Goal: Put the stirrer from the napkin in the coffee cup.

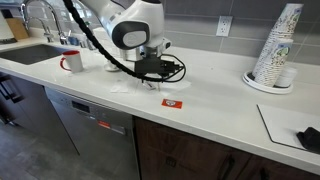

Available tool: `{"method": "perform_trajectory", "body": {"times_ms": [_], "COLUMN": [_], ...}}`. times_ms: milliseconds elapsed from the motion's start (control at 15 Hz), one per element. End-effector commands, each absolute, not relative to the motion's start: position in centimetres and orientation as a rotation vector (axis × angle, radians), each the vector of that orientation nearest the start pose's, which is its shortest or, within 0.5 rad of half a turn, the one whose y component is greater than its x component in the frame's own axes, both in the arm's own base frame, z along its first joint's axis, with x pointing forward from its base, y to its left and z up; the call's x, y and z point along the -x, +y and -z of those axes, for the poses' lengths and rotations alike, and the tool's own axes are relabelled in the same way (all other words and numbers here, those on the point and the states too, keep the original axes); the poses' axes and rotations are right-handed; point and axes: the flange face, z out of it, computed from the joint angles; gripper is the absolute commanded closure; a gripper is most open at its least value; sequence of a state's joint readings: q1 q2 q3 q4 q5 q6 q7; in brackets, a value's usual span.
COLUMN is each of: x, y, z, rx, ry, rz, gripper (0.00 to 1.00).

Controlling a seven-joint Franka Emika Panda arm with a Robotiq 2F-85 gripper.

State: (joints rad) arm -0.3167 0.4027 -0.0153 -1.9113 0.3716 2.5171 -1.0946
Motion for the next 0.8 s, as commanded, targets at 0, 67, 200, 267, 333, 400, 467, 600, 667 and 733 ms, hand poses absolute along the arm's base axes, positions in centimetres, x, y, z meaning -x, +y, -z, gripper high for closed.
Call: {"method": "perform_trajectory", "body": {"times_ms": [0,67,200,267,333,400,467,600,667,733], "x": [-62.0,-62.2,-62.6,-62.9,-63.1,-63.2,-63.4,-63.7,-63.7,-63.8], "y": [-22.4,-22.5,-22.8,-23.0,-23.1,-23.3,-23.4,-23.6,-23.7,-23.7], "z": [-28.9,-28.5,-28.0,-27.8,-27.5,-27.4,-27.3,-27.1,-27.0,-26.9], "rx": [2.944,2.941,2.939,2.936,2.939,2.937,2.936,2.929,2.923,2.916], "ry": [-0.755,-0.749,-0.735,-0.724,-0.718,-0.704,-0.692,-0.664,-0.652,-0.641], "rz": [0.565,0.576,0.6,0.61,0.617,0.626,0.634,0.65,0.656,0.66], "gripper": [0.0,0.0,0.0,0.0,0.04,0.1,0.11,0.19,0.18,0.2]}}
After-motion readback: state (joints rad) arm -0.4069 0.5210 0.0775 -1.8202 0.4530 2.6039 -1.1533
